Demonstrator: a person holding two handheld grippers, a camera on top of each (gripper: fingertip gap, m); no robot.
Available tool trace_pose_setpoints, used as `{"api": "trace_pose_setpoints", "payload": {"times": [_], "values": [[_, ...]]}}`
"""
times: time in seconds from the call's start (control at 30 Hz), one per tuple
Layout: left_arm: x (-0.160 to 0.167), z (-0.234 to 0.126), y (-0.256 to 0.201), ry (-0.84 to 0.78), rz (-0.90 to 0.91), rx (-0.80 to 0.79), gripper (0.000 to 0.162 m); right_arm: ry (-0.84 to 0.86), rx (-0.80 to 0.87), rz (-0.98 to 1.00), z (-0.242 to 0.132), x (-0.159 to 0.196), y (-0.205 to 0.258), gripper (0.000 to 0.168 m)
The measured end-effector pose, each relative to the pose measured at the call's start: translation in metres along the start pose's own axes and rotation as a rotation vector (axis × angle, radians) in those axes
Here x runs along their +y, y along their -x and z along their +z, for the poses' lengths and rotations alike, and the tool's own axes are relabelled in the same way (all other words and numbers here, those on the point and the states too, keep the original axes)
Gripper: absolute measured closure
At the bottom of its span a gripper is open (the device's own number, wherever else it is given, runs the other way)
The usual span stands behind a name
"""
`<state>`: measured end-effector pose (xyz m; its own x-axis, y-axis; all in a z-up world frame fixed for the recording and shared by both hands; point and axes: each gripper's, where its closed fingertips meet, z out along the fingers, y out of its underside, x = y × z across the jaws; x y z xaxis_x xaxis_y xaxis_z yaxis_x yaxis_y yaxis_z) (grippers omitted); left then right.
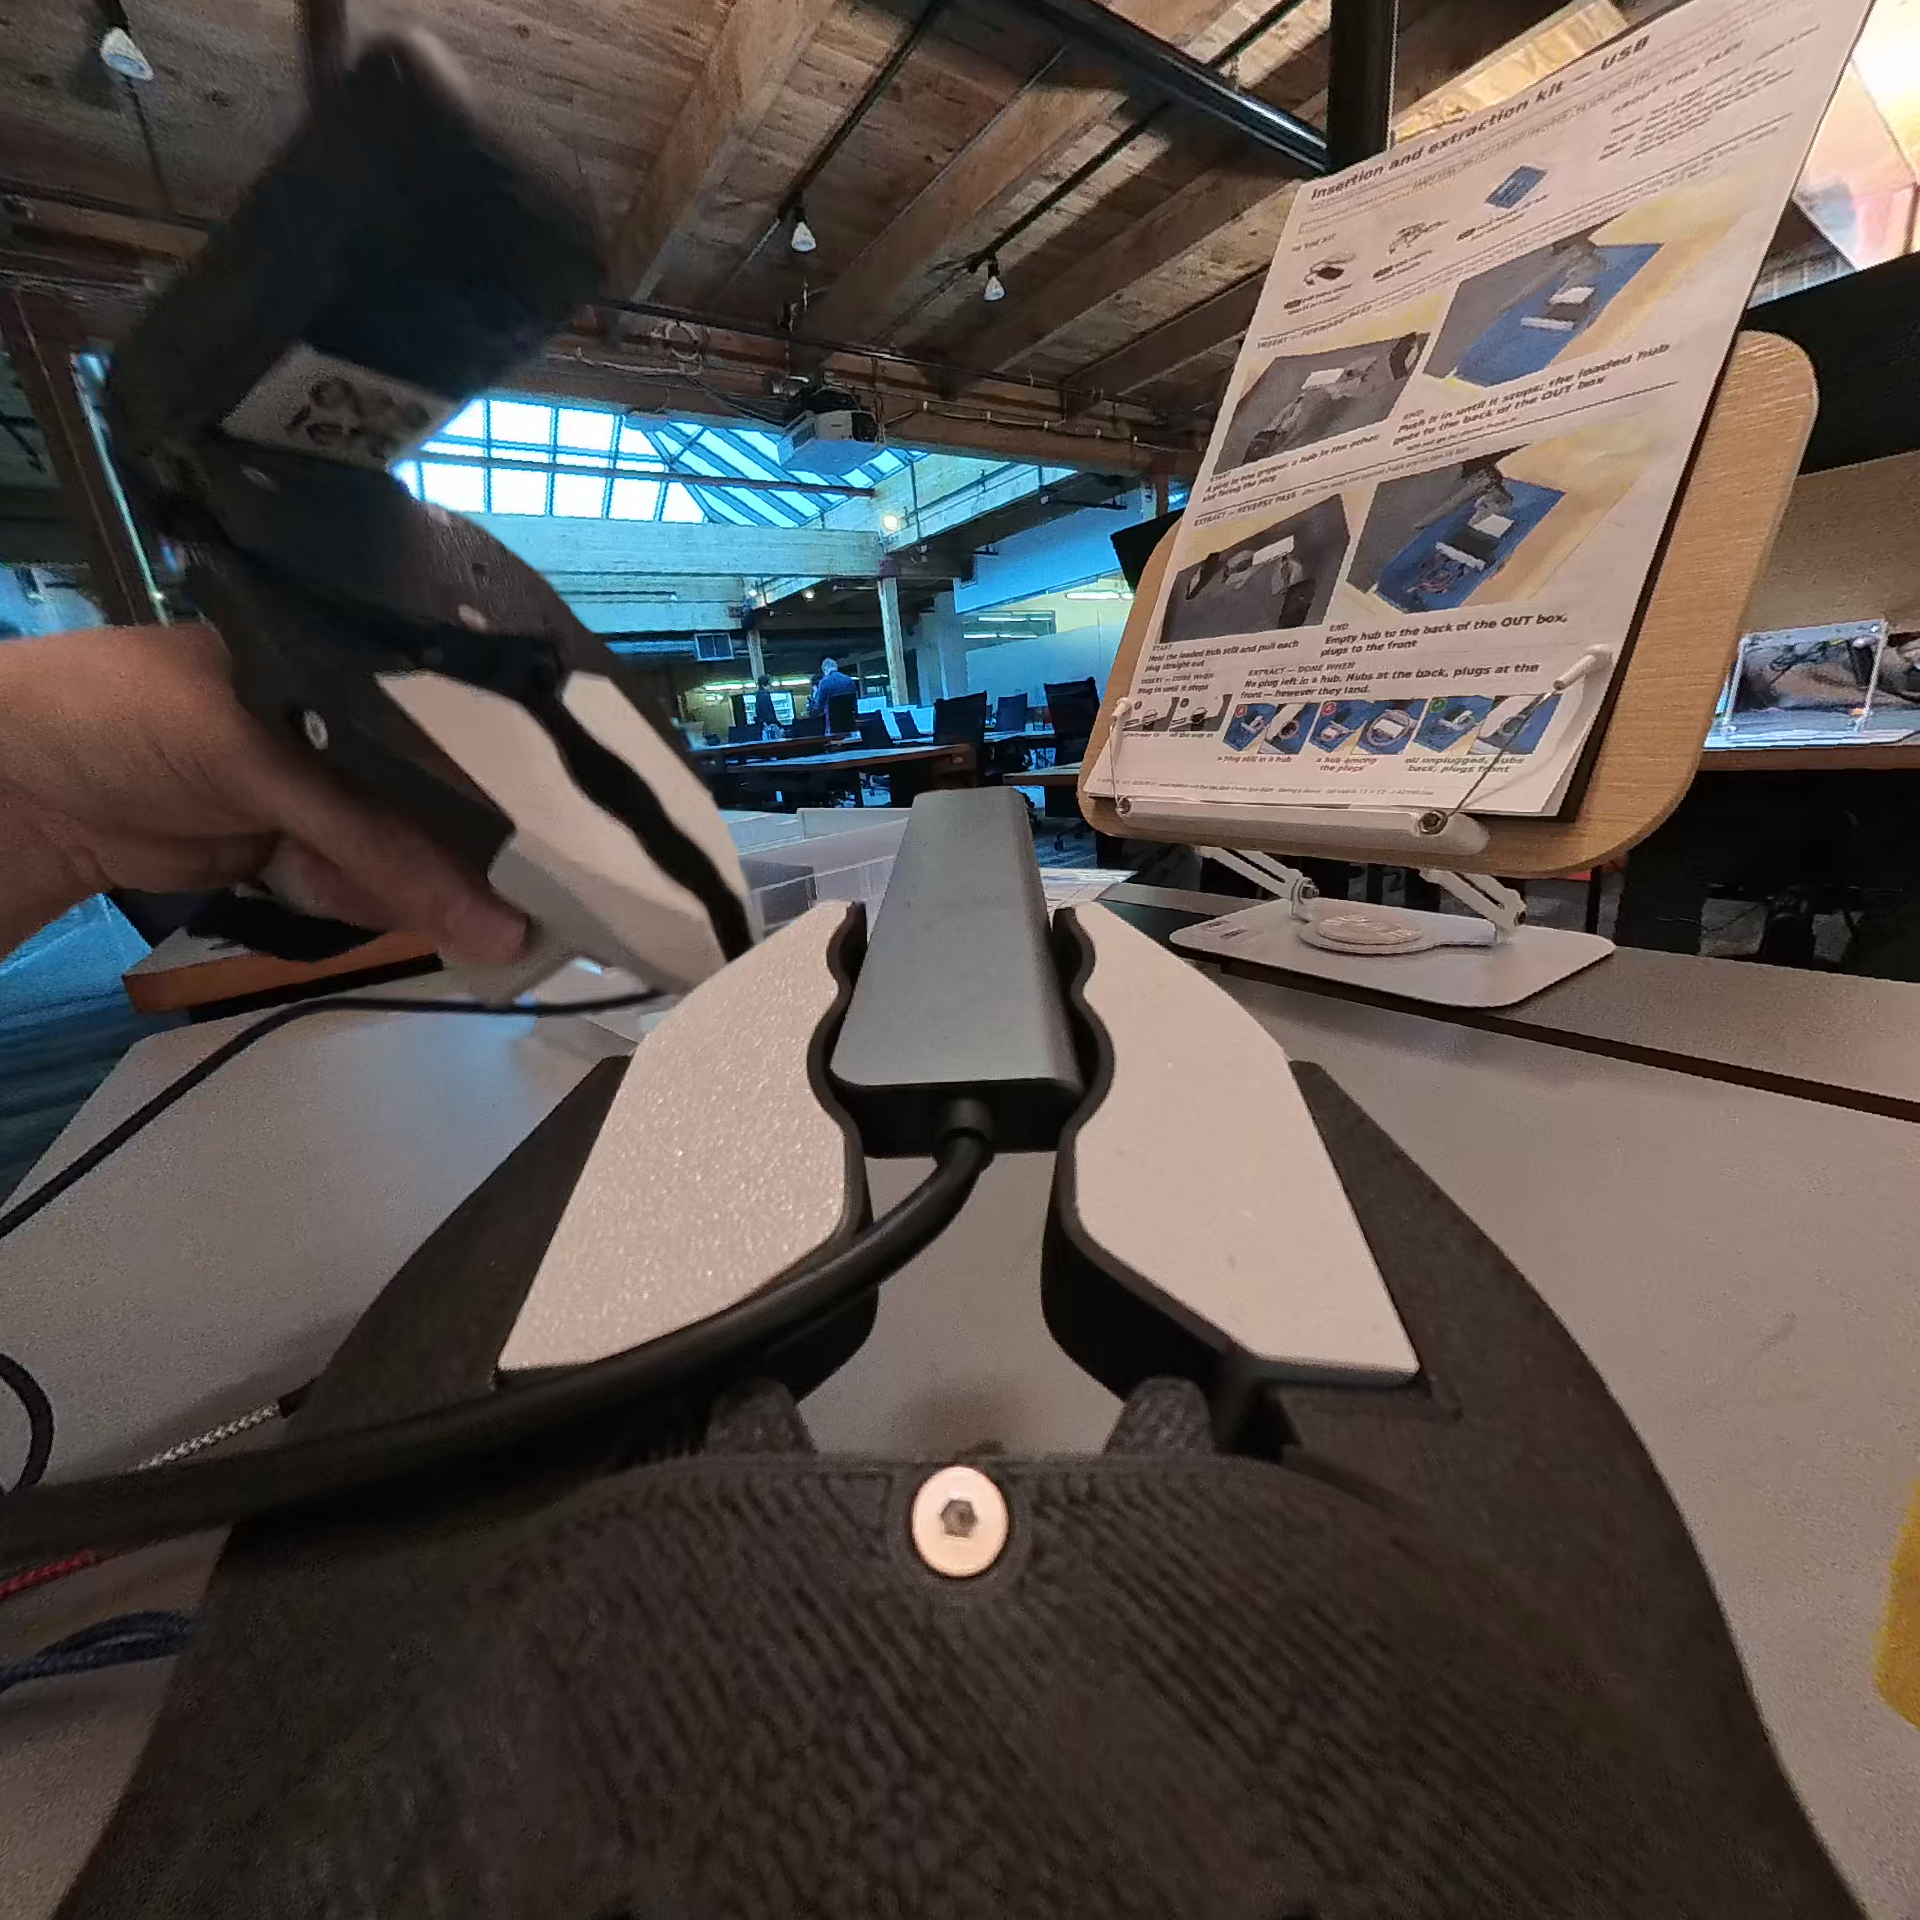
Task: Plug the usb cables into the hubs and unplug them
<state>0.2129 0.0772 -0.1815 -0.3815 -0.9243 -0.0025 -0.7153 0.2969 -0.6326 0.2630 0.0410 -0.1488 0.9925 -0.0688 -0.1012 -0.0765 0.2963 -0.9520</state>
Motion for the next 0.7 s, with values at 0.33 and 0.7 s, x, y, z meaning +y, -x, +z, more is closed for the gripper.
{"api": "trace_pose_setpoints", "payload": {"times": [0.33, 0.7], "values": [[0.062, 0.060, 0.010, 0.080, -0.021, 0.152, 0.155, 0.002, -0.014, -0.007, 0.000, 0.000, 0.002, 0.133], [-0.036, 0.002, -0.006, -0.418, -0.568, 0.638, 0.103, 0.032, -0.061, -0.057, 0.004, 0.005, 0.013, 0.133]]}}
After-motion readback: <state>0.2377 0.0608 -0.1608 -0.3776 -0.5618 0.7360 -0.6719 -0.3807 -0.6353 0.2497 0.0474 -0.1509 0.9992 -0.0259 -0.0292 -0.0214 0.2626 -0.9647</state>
